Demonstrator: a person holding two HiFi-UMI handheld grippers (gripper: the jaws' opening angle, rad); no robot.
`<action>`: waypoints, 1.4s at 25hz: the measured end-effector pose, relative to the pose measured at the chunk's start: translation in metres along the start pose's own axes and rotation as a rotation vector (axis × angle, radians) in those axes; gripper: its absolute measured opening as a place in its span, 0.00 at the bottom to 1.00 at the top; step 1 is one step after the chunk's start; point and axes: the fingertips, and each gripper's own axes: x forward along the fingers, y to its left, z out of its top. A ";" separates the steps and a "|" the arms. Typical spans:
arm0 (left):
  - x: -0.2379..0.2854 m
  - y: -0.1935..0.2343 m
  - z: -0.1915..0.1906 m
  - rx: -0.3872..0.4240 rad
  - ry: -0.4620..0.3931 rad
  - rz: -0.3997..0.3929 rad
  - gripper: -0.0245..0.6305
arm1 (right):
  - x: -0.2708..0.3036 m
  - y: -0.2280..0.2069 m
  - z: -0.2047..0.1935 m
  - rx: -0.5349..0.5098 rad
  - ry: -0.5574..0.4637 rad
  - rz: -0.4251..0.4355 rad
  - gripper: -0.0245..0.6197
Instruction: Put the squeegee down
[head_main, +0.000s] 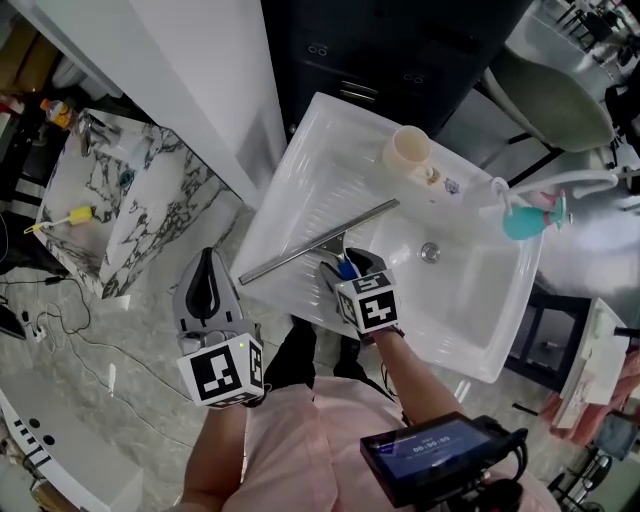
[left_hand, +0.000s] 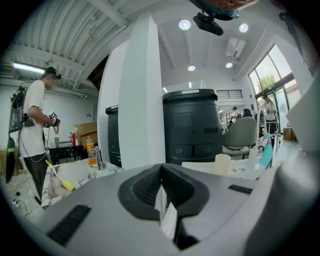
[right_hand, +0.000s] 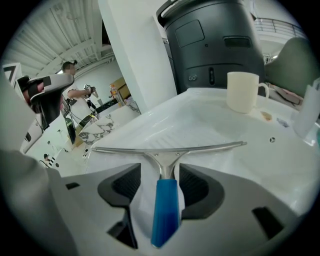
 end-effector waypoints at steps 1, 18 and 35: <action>-0.002 -0.002 0.003 0.001 -0.006 0.000 0.05 | -0.004 -0.001 0.003 0.001 -0.016 -0.001 0.42; -0.042 -0.085 0.117 0.039 -0.268 -0.065 0.05 | -0.199 0.005 0.146 -0.172 -0.594 -0.035 0.20; -0.066 -0.116 0.163 0.011 -0.375 -0.094 0.05 | -0.272 0.012 0.173 -0.270 -0.775 -0.076 0.04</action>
